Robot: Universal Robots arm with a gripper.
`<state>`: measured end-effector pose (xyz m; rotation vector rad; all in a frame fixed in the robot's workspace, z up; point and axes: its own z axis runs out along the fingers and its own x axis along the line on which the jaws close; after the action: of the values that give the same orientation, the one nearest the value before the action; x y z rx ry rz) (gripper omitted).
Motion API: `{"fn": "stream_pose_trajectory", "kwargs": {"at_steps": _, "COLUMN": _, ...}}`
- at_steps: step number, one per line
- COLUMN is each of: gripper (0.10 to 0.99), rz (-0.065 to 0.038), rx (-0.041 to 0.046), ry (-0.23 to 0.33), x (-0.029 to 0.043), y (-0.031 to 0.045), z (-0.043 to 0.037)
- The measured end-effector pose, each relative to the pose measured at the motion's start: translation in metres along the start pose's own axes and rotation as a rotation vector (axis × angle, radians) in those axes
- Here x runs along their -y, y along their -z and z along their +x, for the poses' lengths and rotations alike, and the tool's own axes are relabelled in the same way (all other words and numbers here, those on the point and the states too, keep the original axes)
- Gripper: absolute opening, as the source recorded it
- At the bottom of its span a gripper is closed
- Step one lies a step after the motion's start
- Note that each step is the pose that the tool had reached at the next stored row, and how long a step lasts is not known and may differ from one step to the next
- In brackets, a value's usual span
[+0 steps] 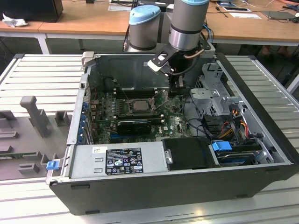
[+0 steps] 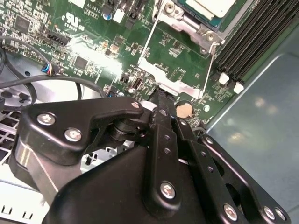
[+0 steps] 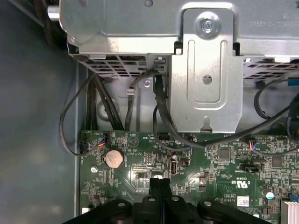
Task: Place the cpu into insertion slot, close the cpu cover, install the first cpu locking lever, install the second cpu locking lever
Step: 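Close the cpu cover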
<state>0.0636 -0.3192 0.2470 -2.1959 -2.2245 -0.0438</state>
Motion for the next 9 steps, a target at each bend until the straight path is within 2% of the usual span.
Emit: {"fn": "stream_pose_trajectory", "kwargs": {"at_steps": 9, "gripper": 0.106, "rz": 0.000, "rx": -0.0001, "ry": 0.000, "x": 0.0100, "y": 0.0001, "z": 0.0001}}
